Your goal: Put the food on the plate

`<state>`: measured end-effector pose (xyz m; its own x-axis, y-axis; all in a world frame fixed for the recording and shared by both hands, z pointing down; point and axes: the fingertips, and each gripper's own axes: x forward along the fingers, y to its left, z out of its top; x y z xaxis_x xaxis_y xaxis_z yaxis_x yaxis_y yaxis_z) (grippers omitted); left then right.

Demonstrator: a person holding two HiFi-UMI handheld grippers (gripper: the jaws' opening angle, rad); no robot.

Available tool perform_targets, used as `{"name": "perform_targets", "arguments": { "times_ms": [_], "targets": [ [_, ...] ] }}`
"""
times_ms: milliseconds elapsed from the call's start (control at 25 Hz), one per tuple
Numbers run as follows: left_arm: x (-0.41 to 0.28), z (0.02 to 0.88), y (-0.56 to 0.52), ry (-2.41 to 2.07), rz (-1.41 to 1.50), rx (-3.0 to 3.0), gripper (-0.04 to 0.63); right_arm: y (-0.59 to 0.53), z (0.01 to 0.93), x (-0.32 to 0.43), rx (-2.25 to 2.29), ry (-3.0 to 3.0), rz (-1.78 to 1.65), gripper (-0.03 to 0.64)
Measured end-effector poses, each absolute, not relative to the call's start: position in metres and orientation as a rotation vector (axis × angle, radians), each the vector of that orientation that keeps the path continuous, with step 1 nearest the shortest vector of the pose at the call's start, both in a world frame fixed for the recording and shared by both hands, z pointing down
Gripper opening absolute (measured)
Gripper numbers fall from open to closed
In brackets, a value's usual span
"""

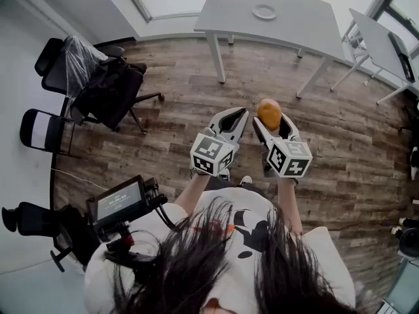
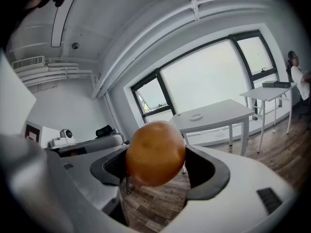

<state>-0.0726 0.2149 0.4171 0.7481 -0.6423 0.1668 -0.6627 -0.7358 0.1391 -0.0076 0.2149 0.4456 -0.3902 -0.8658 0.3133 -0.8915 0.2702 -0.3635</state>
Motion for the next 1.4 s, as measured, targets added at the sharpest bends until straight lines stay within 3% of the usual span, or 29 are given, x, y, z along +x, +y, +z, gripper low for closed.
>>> {"name": "perform_targets", "arguments": {
  "times_ms": [360,1400],
  "targets": [
    [-0.073,0.422,0.215,-1.048,0.173,2.754,0.006,0.216,0.447,-0.009,1.683,-2.439,0.633,0.359],
    [-0.049,0.432,0.222,-1.130,0.221,2.716,0.006,0.219,0.451,0.028,1.650,-2.502,0.736,0.359]
  ]
}}
